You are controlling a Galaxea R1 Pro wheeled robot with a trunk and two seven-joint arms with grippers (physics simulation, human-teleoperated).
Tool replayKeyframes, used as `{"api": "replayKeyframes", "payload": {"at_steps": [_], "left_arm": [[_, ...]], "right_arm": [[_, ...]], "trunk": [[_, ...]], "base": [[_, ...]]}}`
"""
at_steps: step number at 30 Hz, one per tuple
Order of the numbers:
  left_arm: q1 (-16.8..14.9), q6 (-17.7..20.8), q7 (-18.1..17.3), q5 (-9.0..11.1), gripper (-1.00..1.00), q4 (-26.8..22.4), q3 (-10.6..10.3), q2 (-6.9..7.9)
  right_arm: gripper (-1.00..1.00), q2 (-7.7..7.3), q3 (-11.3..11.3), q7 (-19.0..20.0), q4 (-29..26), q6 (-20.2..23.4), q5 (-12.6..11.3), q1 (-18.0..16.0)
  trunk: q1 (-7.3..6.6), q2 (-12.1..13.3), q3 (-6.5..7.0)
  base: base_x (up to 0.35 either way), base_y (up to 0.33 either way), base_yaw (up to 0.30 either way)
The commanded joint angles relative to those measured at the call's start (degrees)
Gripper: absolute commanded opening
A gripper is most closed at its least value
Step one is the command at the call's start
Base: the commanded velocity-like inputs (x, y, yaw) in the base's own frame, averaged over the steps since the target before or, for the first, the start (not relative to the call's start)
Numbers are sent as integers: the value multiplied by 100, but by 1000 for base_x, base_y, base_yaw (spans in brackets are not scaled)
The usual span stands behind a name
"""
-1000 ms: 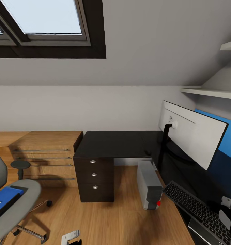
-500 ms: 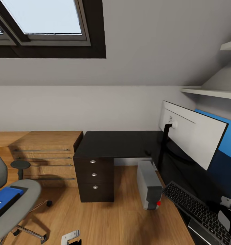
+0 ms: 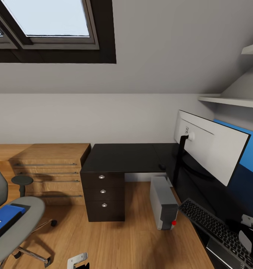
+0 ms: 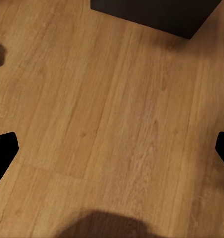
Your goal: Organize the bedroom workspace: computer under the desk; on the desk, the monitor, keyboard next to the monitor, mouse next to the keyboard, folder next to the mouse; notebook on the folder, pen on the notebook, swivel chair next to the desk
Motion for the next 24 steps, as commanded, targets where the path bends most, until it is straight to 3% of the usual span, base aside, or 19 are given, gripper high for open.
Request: {"api": "replayKeyframes", "payload": {"at_steps": [1,24], "left_arm": [[-4,-16,1,5,100,3,29,-4],[-4,-16,-20,4,100,4,29,4]], "right_arm": [[100,2,14,-7,121,12,-7,1],[100,-3,14,0,123,15,-5,1]], "trunk": [[0,-3,-7],[0,-3,-7]], "base": [[0,0,0],[0,0,0]]}}
